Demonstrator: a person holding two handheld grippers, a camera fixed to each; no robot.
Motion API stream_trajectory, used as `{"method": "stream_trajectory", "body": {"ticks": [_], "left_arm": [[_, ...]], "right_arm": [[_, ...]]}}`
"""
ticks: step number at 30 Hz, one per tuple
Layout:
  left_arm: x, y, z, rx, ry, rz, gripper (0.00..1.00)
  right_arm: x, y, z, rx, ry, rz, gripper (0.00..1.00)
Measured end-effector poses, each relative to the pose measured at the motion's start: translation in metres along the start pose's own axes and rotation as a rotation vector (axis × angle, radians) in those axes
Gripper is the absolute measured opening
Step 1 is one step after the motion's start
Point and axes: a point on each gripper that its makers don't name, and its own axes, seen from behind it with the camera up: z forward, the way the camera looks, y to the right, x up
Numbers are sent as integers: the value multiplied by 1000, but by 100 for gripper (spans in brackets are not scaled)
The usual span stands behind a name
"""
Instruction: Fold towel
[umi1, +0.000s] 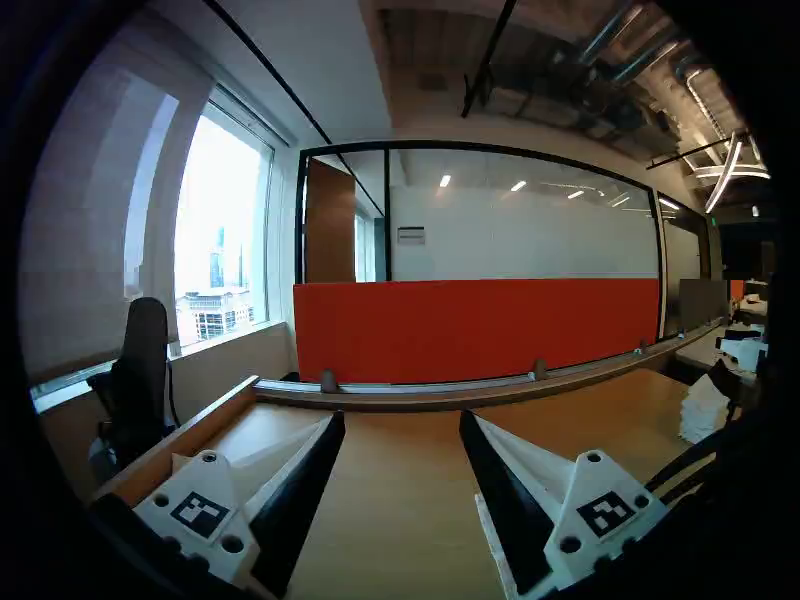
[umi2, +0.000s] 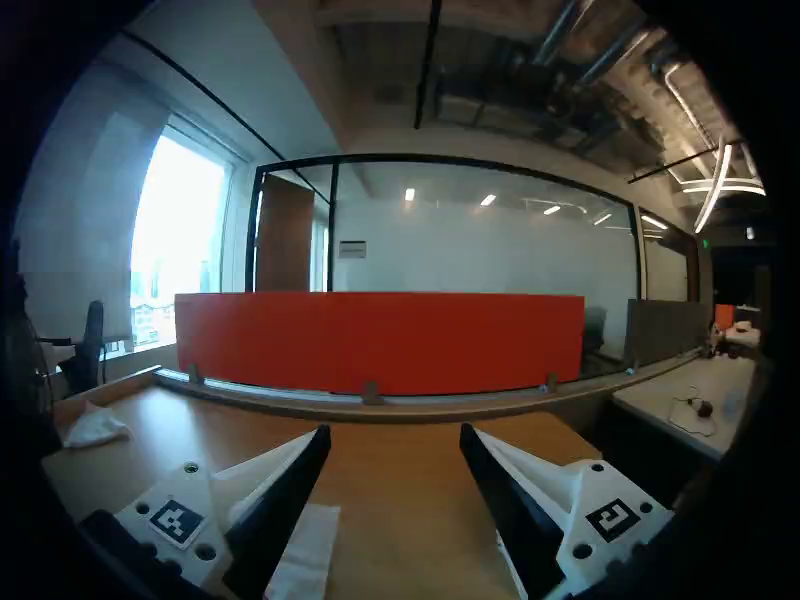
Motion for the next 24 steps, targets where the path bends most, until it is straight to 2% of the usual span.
{"method": "stream_trajectory", "body": {"ticks": [6, 11, 17, 24], "left_arm": [[17, -1, -2, -1, -8, -6, 84], [20, 5, -4, -28, -26, -5, 84], [16, 25, -7, -113, -75, 23, 84], [6, 50, -11, -234, -147, 57, 84]], "right_arm": [[29, -7, -3, 2, 3, 6, 100], [37, -13, -3, 14, -11, -10, 100], [31, -23, -9, 86, -68, -58, 100], [20, -44, -18, 216, -136, -118, 100]]}}
